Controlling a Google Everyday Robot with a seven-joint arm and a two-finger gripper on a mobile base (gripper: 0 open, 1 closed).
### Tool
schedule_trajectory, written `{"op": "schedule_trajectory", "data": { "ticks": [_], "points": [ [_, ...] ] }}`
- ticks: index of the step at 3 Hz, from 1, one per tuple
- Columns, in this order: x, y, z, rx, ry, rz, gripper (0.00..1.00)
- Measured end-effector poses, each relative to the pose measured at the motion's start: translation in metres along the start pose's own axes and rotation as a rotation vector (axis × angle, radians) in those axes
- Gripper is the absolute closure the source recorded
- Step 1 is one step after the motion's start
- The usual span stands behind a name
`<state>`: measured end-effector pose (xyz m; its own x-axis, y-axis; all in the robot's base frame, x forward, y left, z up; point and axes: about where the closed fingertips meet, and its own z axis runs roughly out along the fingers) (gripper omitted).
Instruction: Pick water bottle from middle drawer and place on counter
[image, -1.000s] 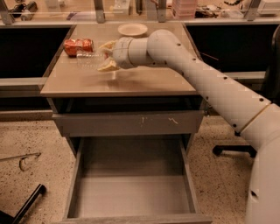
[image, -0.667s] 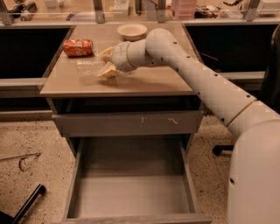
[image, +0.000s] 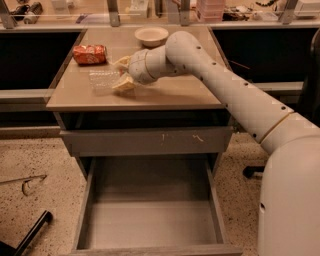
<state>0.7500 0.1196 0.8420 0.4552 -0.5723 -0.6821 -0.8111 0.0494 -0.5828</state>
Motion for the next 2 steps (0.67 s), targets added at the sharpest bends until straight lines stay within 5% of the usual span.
{"op": "schedule_trajectory", "data": {
  "ticks": [2],
  "points": [
    [0.0000,0.0000,0.0001,0.000,0.000,0.000,0.11]
  ]
}}
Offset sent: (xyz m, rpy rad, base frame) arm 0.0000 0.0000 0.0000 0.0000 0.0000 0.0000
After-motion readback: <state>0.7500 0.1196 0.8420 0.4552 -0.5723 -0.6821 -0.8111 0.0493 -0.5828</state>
